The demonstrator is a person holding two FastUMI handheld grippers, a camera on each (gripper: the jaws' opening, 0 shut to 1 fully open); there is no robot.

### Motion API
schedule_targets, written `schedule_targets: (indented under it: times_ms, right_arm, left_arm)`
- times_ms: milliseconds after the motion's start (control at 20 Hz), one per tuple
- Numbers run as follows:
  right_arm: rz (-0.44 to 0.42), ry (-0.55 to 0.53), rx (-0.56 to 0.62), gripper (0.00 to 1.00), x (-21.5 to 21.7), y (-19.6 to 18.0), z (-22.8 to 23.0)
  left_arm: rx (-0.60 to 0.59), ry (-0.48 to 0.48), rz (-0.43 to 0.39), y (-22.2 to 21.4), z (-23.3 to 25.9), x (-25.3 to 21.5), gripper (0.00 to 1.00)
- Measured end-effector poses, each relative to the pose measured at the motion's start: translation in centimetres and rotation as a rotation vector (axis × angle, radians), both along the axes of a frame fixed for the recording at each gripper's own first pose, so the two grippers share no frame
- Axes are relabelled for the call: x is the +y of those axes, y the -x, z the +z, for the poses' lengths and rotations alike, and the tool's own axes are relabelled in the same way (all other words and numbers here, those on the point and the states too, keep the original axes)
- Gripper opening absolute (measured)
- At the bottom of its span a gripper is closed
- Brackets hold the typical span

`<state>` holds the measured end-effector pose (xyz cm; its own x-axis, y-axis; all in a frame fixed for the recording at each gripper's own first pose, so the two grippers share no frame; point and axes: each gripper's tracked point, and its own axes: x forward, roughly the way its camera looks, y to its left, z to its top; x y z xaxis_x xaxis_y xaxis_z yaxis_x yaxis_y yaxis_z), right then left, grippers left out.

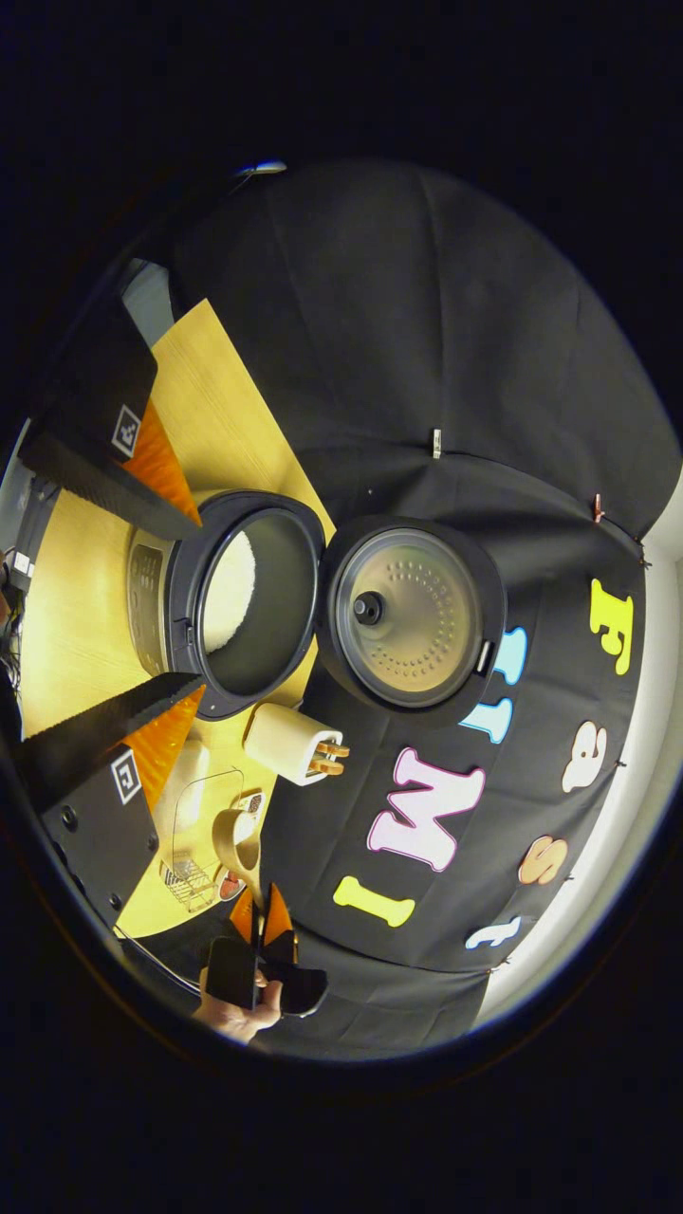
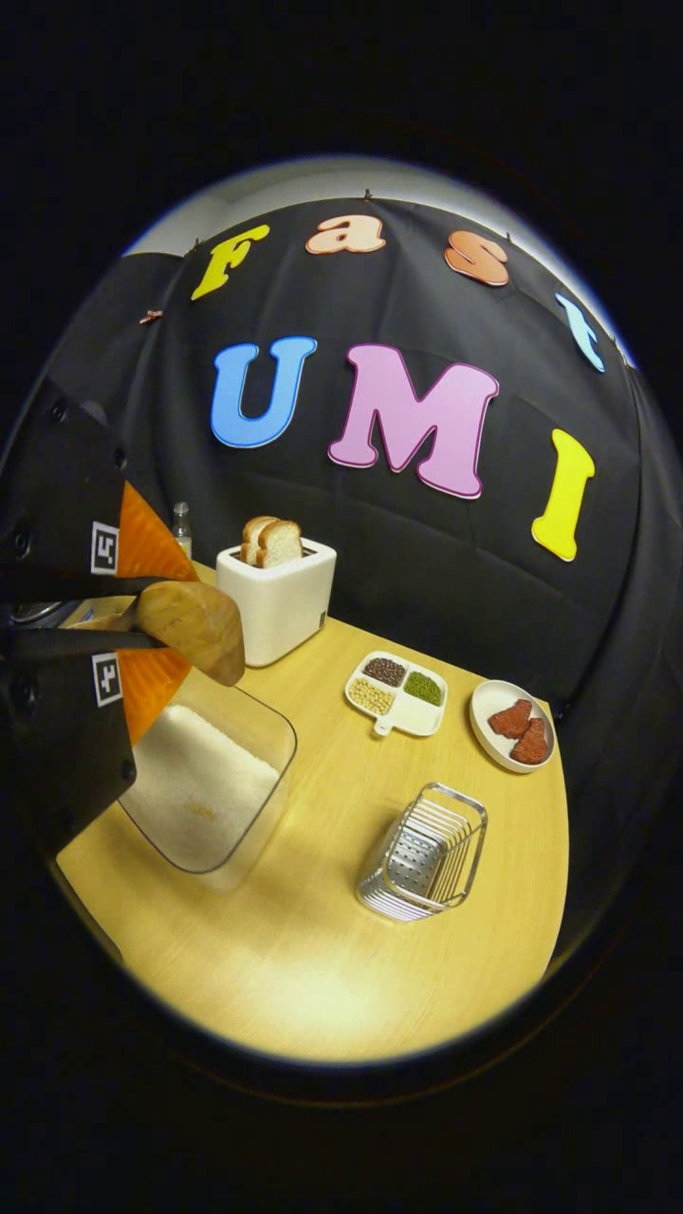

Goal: Close the left gripper, press the button to open the rice cooker; take a wooden spoon from the chopstick holder with the right hand, scoop a spoonful of rice and pour it into the rice cooker, then put the wooden spoon back into the chopstick holder.

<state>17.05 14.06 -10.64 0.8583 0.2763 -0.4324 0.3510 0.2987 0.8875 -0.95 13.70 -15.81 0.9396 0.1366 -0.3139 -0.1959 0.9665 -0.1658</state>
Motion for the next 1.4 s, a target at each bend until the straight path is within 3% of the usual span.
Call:
schedule_targets:
  times_ms: [350, 650, 1000, 1400]
  right_arm:
    - [0.144, -0.050, -0.048, 0.15, 8.7, -1.3, 3.7]
    - [0.279, -0.022, -0.088, 0.15, 16.6, -1.7, 5.2]
    - [0.507, 0.265, -0.277, 0.15, 24.3, -1.2, 5.4]
    - [0.710, 0.587, -0.525, 0.15, 29.7, 0.4, 5.2]
  left_arm:
    - [-0.031, 0.028, 0.070, 0.6, 0.3, 2.7, 0.96]
    - [-0.042, 0.054, 0.161, 1.9, 0.2, 7.1, 0.96]
    - [-0.037, 0.059, 0.242, 3.0, 0.3, 11.6, 0.95]
    - [-0.004, 0.068, 0.247, 3.7, -1.0, 12.0, 0.96]
